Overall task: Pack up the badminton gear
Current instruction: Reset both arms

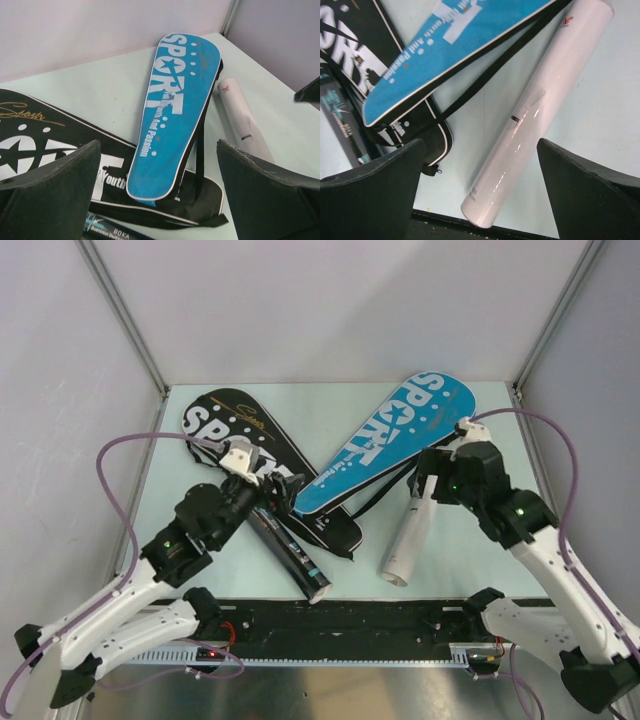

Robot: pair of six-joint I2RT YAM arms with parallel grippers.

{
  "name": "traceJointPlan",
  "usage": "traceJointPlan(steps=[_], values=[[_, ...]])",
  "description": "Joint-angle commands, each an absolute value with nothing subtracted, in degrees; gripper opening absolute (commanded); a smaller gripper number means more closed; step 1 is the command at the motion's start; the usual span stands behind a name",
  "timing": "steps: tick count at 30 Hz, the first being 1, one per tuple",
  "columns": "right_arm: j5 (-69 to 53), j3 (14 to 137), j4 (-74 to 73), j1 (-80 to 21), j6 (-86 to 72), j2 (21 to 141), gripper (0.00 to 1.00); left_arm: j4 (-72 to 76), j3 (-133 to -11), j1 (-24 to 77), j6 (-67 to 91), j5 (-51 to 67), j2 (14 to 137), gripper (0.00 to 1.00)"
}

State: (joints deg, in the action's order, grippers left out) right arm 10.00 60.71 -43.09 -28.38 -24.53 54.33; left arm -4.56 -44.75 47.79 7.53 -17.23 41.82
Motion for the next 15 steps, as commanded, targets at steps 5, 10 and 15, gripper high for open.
traceJointPlan(steps=[5,10,15], values=[[12.6,61.3,-42.7,-28.8,-22.6,39.9,1.0,-11.7,-45.0,47.5,12.9,-16.5,30.1,1.0],[14.7,61.3,-42.7,-28.8,-22.2,34.1,1.0,-11.7,-42.8,47.4,15.2,-19.8,24.8,1.0],[15.6,61.3,-42.8,-28.7,-22.6,32.1,1.0,-11.7,-42.8,47.4,15.3,-19.7,22.5,1.0]])
